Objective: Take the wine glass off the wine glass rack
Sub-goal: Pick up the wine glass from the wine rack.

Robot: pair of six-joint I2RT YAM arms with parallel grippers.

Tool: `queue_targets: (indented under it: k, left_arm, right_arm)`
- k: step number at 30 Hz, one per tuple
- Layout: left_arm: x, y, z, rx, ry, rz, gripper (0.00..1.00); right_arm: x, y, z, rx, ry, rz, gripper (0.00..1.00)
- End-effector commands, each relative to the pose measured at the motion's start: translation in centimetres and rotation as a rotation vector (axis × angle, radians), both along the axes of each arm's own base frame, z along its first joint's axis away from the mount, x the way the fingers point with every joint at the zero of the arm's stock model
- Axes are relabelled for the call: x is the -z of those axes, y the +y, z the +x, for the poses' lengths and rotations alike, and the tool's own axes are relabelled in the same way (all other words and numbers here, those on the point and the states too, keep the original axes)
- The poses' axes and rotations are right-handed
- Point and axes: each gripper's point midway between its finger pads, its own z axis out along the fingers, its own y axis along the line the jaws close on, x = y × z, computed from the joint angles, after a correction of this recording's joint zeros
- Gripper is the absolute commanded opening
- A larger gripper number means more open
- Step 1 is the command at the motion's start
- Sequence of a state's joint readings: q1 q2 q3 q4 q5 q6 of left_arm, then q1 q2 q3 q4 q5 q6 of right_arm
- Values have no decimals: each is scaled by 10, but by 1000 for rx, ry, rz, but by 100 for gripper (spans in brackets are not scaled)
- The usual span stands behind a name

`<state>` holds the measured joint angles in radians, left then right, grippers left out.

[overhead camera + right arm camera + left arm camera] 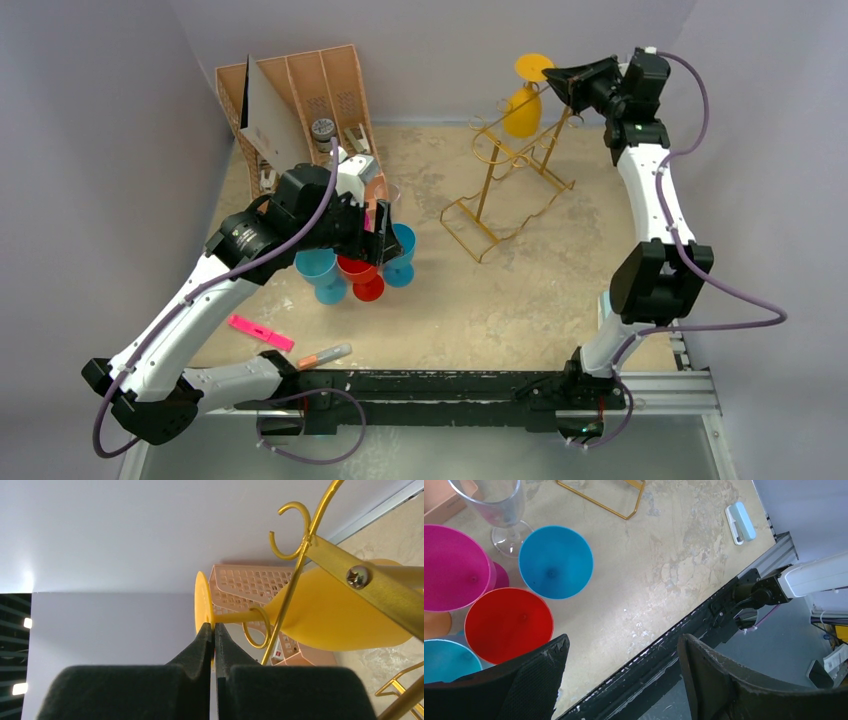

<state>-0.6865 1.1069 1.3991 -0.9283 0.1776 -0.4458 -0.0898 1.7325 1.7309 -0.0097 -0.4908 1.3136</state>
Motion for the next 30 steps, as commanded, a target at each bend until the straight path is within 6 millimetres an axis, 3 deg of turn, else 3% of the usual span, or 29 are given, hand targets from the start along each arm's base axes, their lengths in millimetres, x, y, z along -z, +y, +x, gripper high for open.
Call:
queue_targets:
  k: [1, 17, 30]
  left_arm:
    - [-15, -5, 3, 5, -43, -52, 78]
    - [-14, -5, 3, -1, -39, -53, 78]
    - [-16, -2, 4, -15, -50, -53, 78]
  right_arm:
    - [-22, 10, 2, -42, -62, 2, 0]
    - [-29, 18, 6, -44, -80, -11, 0]
    - [-70, 48, -13, -214, -256, -38, 0]
